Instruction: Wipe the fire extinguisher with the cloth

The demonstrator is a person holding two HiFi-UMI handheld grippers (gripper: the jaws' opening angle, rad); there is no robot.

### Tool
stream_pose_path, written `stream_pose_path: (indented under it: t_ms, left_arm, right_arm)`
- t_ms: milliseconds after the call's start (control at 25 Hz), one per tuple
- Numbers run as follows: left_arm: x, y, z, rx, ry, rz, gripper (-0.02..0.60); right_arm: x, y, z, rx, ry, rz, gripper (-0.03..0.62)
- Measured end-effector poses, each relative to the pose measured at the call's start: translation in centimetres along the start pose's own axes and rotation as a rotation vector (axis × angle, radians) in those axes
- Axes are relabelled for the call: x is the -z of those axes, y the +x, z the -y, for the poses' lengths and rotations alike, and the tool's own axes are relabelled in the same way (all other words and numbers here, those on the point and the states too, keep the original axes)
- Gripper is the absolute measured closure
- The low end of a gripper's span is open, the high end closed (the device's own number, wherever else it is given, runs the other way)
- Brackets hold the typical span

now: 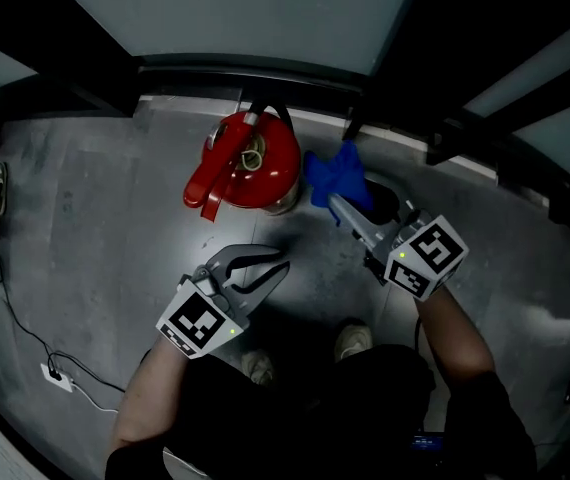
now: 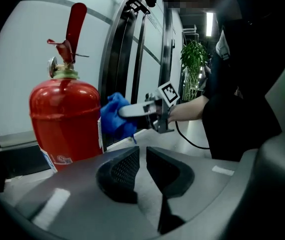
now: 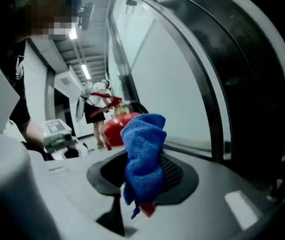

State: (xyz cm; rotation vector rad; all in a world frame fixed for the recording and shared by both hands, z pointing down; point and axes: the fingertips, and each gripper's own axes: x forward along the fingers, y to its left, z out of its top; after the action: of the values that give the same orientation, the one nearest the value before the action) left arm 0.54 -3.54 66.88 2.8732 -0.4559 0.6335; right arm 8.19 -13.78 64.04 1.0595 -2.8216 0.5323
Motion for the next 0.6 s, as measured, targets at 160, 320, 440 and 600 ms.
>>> stream_pose_path:
  t_ms: [160, 320, 440, 600]
  left_arm:
    - [-0.1, -0.2, 0.1, 0.006, 0.021, -0.011, 0.531]
    - [-1.1, -0.3, 0.4, 0.009, 0.046, 0.0, 0.531]
    - [-1.1, -0.4, 1.1, 0.017, 0.059, -0.004, 0.531]
    - [-0.8, -1.2, 1.3, 0.021, 0.057, -0.003, 0.531]
  right_arm:
    - [-8.0, -0.8, -4.5, -0.065, -0.108, 0.152, 0.459]
    - [-10.5, 0.2, -7.5, -0.127, -0.16, 0.19, 0.459]
    - [-7.6, 1.7, -8.0, -0.13, -0.181, 0.102, 0.459]
    - [-6.3, 2.6, -8.2, -0.122, -0.203, 0.111, 0.459]
